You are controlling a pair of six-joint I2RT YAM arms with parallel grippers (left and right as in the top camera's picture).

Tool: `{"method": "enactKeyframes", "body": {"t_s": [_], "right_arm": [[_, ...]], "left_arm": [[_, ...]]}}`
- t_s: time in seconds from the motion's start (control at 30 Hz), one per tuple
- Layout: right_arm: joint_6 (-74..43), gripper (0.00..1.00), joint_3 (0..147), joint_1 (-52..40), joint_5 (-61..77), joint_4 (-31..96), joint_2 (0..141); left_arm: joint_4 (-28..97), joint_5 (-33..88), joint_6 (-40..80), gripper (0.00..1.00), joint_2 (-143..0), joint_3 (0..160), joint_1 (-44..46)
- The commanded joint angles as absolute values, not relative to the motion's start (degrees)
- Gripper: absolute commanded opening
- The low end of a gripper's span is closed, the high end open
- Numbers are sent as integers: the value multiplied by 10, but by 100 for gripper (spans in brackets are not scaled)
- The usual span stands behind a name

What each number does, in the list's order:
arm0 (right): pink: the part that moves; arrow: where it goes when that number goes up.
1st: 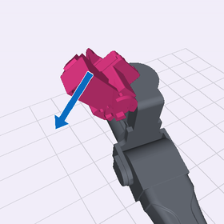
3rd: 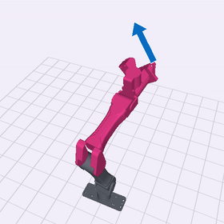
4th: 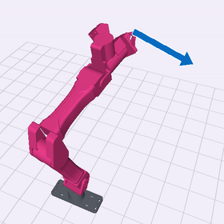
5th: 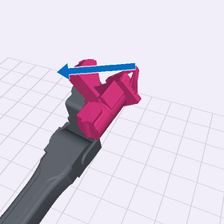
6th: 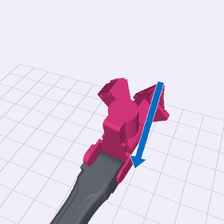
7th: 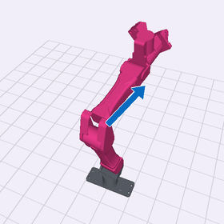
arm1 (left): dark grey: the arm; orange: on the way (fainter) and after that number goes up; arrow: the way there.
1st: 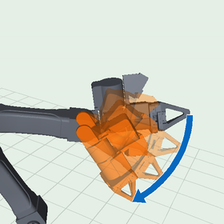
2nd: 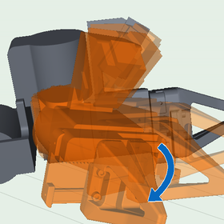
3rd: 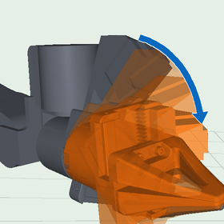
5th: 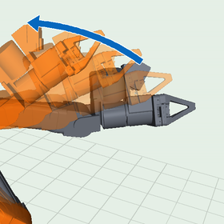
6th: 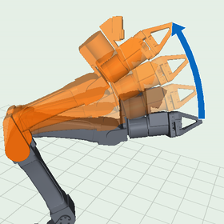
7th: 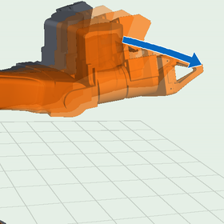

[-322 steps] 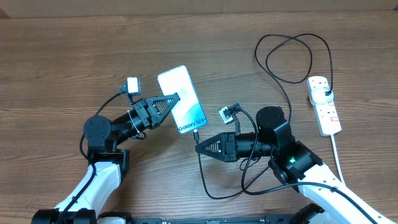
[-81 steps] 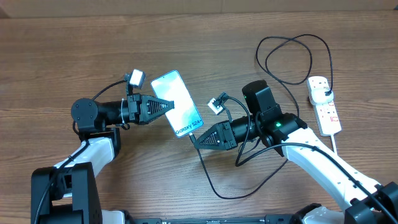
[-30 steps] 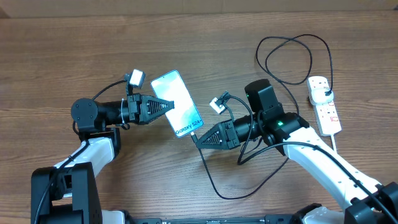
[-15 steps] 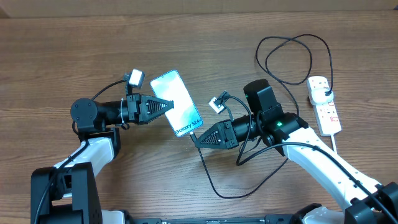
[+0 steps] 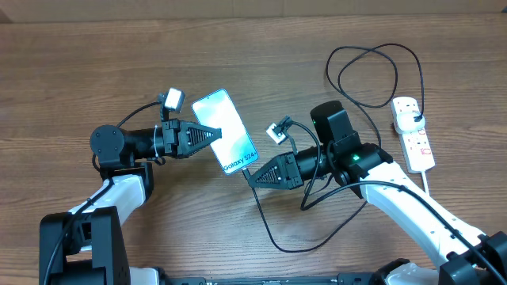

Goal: Plug charger to phone and switch on socket

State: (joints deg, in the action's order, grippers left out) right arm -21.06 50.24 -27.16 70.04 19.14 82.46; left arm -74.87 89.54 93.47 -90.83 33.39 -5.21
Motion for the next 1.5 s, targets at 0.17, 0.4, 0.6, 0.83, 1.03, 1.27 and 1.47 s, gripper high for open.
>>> {"method": "enactKeyframes", "body": {"t_s": [0.17,0.4,0.6,0.83,1.03,1.27,1.47], "right_arm": [[-212,4,507,-273,708,214,822],[-210,4,507,-272,713,212,816],[-206,4,507,-272,722,204,808],[-206,4,507,-273,721,197,807],[-206,4,507,-273,721,191,807],[-211,4,507,-273,721,176,807],[-211,4,507,-273,718,171,808]], "left_arm": [[-755,905,917,4,-907,347,-52],[-755,905,912,4,-907,347,-52],[-755,905,904,4,-907,347,-52],[-755,905,904,4,-907,347,-52],[-755,905,902,4,-907,347,-52],[-755,905,902,4,-907,347,-52],[-755,905,902,4,-907,347,-52]]}}
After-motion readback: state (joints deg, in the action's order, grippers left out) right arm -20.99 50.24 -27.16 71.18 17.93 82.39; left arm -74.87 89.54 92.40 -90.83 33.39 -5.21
